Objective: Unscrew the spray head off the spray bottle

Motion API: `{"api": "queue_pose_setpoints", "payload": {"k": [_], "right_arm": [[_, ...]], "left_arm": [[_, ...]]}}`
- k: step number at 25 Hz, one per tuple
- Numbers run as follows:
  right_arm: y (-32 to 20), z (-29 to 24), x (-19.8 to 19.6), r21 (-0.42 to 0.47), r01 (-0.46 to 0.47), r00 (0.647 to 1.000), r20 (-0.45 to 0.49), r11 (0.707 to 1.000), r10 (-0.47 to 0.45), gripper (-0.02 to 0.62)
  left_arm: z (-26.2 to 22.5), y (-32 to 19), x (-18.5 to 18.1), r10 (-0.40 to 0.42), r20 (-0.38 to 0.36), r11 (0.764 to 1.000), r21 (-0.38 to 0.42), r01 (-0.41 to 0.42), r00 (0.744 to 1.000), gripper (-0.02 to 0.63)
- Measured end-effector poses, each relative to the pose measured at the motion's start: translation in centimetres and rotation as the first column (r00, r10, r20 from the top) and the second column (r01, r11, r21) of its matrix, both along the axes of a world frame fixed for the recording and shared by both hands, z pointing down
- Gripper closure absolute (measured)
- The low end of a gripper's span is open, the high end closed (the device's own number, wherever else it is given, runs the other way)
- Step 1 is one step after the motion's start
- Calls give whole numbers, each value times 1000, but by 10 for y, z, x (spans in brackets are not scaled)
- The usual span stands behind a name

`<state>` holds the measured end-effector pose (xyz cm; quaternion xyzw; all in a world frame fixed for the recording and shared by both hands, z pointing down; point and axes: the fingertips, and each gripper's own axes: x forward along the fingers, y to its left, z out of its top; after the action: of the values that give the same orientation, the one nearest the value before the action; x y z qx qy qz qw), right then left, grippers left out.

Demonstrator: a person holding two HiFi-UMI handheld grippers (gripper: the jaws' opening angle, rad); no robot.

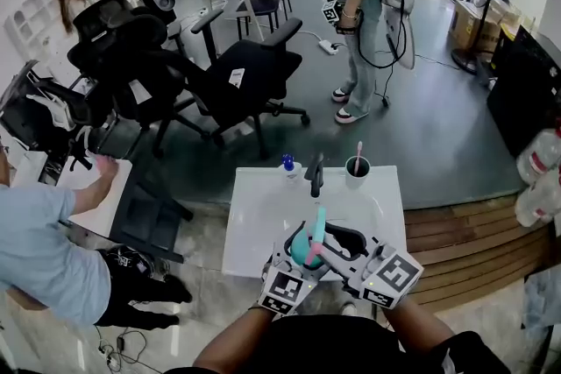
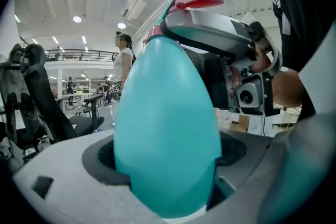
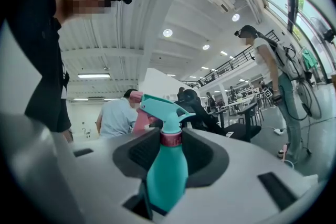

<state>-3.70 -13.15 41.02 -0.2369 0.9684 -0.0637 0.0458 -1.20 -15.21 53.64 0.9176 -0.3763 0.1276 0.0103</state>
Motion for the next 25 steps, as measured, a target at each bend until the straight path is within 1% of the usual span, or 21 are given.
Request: {"api": "queue_pose_setpoints", "payload": {"k": [3,5,7,9,11,13,15,17,18,19,20,22,25], "right_arm": [[6,-4,-1,45,102,994,-31,994,-100,460],[12,-7,0,73,178,983,-51,981,-174,460],[18,-9,3,92,254,967,-60,963,-249,460],[24,-10,6,110,332,943,-67,937,-327,460],[33,-13,8,125,413,910,-72,902,-407,460],[43,-19,8,99,486,874,-57,868,-483,460],[50,-21,10,73,539,842,-45,839,-537,460],[51,-21,13,76,566,824,-36,821,-565,460],[48,-20,14,91,567,823,-28,819,-567,459],[44,-19,16,110,557,829,-18,823,-559,457],[39,-17,16,120,537,841,-4,835,-541,456],[29,-15,17,107,476,876,23,873,-481,454],[15,-11,21,77,362,929,47,929,-366,456]], "left_arm": [[-6,6,4,49,-22,999,15,-49,999,143],[-9,11,7,84,-25,996,27,-84,996,143],[-12,17,11,128,-27,991,38,-127,991,143],[-14,24,15,179,-24,983,51,-177,984,143],[-17,31,20,239,-15,969,70,-237,971,143],[-19,40,24,301,-2,950,88,-299,954,143],[-21,46,28,348,6,933,96,-347,937,143],[-22,49,30,372,0,924,95,-370,928,143],[-22,49,30,372,-10,925,92,-369,928,143],[-23,47,30,363,-23,929,88,-359,932,143],[-23,44,29,345,-33,936,83,-341,938,143],[-21,34,24,296,-42,954,67,-293,954,143],[-17,22,15,226,-61,974,38,-224,972,143]]}}
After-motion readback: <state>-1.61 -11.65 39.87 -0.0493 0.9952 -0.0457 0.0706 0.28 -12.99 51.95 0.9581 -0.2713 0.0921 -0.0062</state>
